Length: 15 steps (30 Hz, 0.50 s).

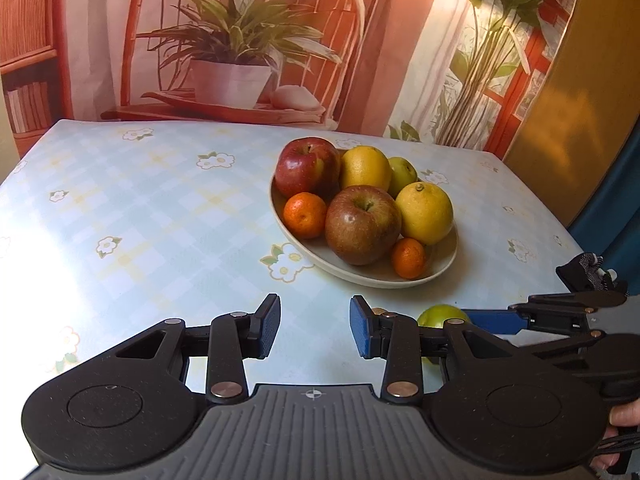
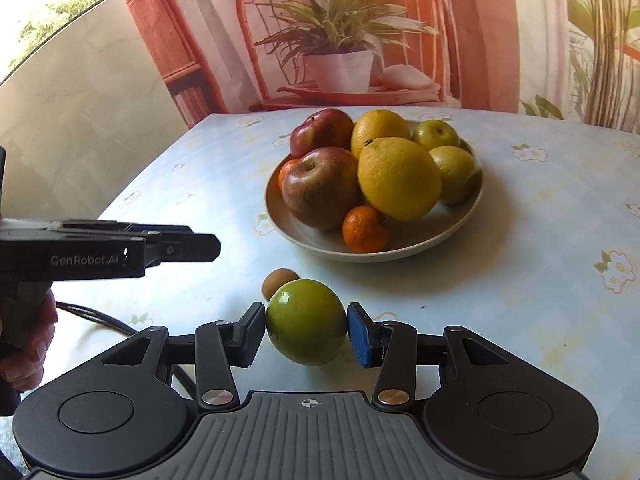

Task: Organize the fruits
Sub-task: 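Close the right tool on the green citrus while the left tool closes on the kiwi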

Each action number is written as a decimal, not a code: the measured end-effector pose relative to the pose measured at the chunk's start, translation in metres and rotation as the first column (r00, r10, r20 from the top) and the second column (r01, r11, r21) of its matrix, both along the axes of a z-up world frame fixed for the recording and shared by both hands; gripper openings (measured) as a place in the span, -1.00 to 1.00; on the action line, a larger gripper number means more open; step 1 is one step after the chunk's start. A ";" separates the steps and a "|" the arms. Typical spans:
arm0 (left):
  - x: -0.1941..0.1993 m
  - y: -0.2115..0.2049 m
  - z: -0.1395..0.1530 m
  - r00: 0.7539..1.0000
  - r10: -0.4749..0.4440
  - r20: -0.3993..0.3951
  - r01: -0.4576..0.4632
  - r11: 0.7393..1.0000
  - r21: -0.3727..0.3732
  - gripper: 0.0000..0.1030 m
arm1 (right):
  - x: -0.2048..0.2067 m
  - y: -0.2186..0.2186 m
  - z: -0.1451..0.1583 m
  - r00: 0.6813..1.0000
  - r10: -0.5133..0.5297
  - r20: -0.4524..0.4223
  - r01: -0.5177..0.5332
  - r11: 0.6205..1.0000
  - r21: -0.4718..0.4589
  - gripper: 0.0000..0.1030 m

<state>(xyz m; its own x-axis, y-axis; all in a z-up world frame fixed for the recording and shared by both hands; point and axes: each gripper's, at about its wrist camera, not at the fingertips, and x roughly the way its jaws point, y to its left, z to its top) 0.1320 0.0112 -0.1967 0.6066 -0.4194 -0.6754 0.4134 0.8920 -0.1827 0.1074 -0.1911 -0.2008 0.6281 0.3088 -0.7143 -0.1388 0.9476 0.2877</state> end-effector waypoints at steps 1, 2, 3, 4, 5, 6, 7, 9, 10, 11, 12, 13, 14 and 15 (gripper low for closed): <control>-0.001 -0.005 -0.001 1.000 -0.024 0.004 0.024 1.000 0.004 -0.23 | 0.000 -0.004 0.001 1.000 -0.013 0.004 0.013 1.000 -0.002 -0.20; -0.001 -0.009 -0.002 0.999 -0.044 0.010 0.044 0.999 0.010 -0.23 | -0.001 -0.009 0.002 1.000 -0.026 0.007 0.026 1.000 -0.003 -0.20; -0.002 -0.015 -0.004 0.998 -0.067 0.019 0.067 0.998 0.018 -0.23 | -0.001 -0.014 0.003 0.999 -0.039 0.010 0.039 0.999 -0.002 -0.20; -0.002 -0.020 -0.005 0.996 -0.085 0.023 0.084 0.996 0.023 -0.24 | -0.001 -0.018 0.004 0.999 -0.050 0.013 0.050 0.999 0.000 -0.20; -0.001 -0.024 -0.006 0.995 -0.101 0.022 0.101 0.995 0.026 -0.24 | -0.002 -0.021 0.005 0.998 -0.060 0.016 0.060 0.998 0.001 -0.20; 0.000 -0.029 -0.009 0.993 -0.117 0.016 0.116 0.993 0.029 -0.23 | -0.002 -0.025 0.006 0.997 -0.068 0.019 0.068 0.998 0.002 -0.20; 0.001 -0.033 -0.011 0.991 -0.131 0.011 0.130 0.991 0.032 -0.24 | -0.003 -0.028 0.007 0.997 -0.075 0.022 0.075 0.997 0.003 -0.20; 0.003 -0.041 -0.016 0.988 -0.152 0.006 0.151 0.987 0.056 -0.23 | -0.003 -0.032 0.008 0.996 -0.083 0.027 0.083 0.997 0.004 -0.20; 0.003 -0.045 -0.019 0.987 -0.164 0.006 0.163 0.984 0.068 -0.25 | -0.003 -0.034 0.008 0.996 -0.086 0.029 0.086 0.996 0.006 -0.20; 0.004 -0.048 -0.021 0.985 -0.171 0.002 0.171 0.982 0.077 -0.29 | -0.003 -0.035 0.009 0.996 -0.089 0.030 0.089 0.996 0.007 -0.20; 0.005 -0.050 -0.024 0.984 -0.178 -0.004 0.177 0.980 0.085 -0.32 | -0.003 -0.036 0.009 0.995 -0.091 0.032 0.091 0.996 0.008 -0.20; 0.006 -0.052 -0.027 0.983 -0.183 -0.011 0.183 0.979 0.093 -0.36 | -0.003 -0.036 0.009 0.995 -0.093 0.034 0.092 0.996 0.009 -0.20; 0.007 -0.054 -0.029 0.983 -0.184 -0.015 0.185 0.977 0.102 -0.43 | -0.002 -0.036 0.009 0.995 -0.094 0.034 0.094 0.996 0.010 -0.20; 0.008 -0.055 -0.031 0.983 -0.185 -0.019 0.186 0.977 0.108 -0.46 | -0.002 -0.037 0.010 0.995 -0.095 0.036 0.095 0.995 0.011 -0.20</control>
<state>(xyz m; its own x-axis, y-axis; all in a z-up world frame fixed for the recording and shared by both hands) 0.1400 -0.0439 -0.2273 0.5189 -0.4480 -0.7280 0.5723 0.8147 -0.0934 0.1058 -0.2279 -0.1912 0.6804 0.2532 -0.6877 -0.0586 0.9542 0.2934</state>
